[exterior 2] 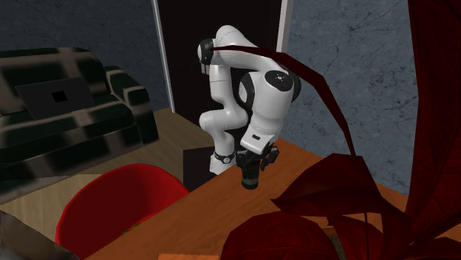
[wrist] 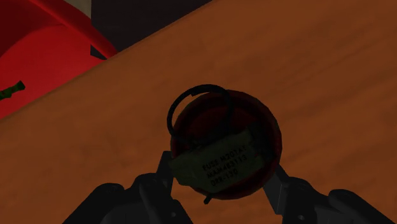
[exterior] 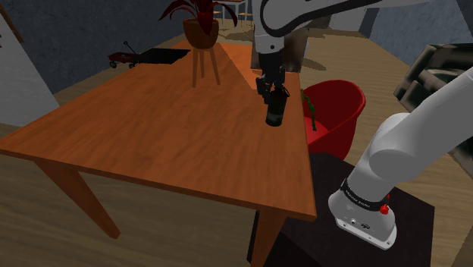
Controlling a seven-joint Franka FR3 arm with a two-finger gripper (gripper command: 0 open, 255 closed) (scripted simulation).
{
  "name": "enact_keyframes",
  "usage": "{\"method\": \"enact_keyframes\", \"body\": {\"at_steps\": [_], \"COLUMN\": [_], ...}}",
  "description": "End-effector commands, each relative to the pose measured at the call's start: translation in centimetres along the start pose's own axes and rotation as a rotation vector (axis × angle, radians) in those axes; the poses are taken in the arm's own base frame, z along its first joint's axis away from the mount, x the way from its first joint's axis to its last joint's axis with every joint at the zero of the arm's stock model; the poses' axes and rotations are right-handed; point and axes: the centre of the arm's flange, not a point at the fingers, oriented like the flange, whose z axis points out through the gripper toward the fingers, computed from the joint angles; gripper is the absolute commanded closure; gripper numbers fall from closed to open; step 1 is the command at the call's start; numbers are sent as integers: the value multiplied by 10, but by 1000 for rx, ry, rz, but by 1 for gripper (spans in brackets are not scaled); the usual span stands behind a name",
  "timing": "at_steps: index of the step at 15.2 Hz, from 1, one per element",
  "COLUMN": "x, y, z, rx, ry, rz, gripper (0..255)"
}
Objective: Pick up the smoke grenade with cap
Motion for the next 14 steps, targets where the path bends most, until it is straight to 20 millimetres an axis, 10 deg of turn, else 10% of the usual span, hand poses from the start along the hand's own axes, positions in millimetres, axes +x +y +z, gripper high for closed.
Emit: {"method": "enact_keyframes", "body": {"at_steps": [1,14], "x": [0,-6], "y": [0,2], "z": [1,-30], "rx": [0,0], "ry": [-2,-2], "rz": [0,0], "gripper": [255,255]}}
